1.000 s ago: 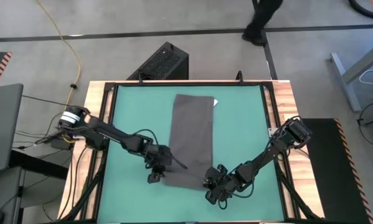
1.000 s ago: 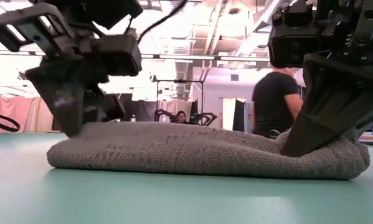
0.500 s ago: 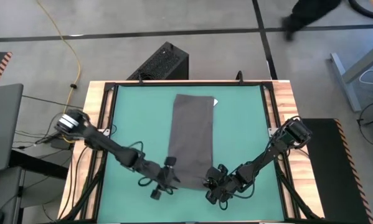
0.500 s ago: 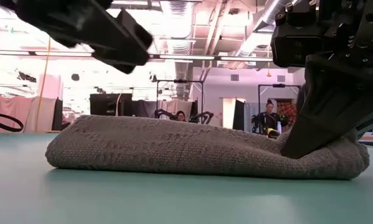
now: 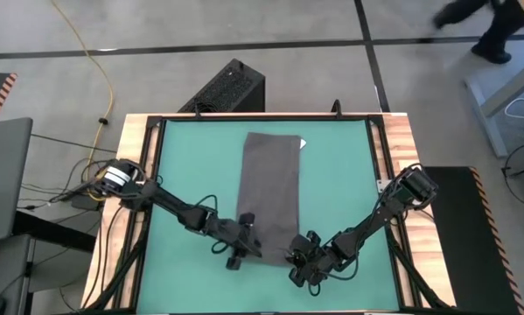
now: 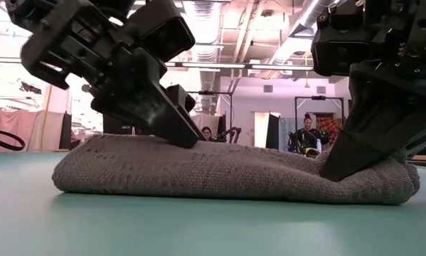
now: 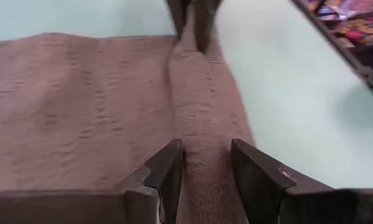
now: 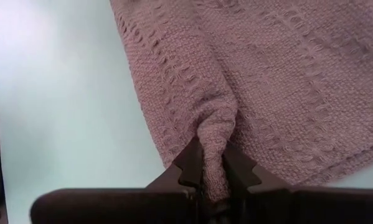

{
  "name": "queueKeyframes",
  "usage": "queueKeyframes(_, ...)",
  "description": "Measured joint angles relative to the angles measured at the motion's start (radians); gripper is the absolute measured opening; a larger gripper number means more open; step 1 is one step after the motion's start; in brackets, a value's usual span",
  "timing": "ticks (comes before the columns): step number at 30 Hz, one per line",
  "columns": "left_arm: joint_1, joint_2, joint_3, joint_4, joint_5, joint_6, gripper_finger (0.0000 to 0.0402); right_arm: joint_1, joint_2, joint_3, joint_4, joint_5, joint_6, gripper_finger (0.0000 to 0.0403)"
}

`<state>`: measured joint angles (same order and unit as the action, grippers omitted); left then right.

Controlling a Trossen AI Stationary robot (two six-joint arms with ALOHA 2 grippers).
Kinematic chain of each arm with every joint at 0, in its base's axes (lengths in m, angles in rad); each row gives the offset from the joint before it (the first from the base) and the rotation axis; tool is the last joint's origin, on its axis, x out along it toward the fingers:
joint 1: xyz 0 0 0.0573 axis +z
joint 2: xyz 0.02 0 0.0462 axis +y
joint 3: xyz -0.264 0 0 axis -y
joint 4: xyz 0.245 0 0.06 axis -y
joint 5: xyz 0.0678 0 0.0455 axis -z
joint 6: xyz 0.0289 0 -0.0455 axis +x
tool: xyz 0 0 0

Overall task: Roll towel into tight, uniform cylinder
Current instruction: Roll the gray towel

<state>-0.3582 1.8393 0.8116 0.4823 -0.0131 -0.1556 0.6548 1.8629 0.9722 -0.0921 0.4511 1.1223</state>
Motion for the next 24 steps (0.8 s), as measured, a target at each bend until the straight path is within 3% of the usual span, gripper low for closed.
queueKeyframes(5, -0.005, 0.0, 0.0, -0.028, -0.003, -0.012, 0.0126, -0.003, 0.0, 0.0, 0.0, 0.0, -0.001, 0.0077)
queueKeyframes(14, -0.019, 0.093, 0.002, -0.007, -0.036, -0.037, 0.0126, -0.007, -0.011, 0.0, -0.019, -0.03, -0.02, 0.0165)
queueKeyframes(19, -0.016, 0.1, 0.002, -0.005, -0.035, -0.028, 0.0126, -0.023, -0.082, -0.002, -0.122, -0.101, -0.07, 0.0205)
queueKeyframes(24, -0.013, 0.101, 0.002, -0.009, -0.027, -0.019, 0.0126, -0.036, -0.181, -0.002, -0.231, -0.098, -0.08, 0.0216)
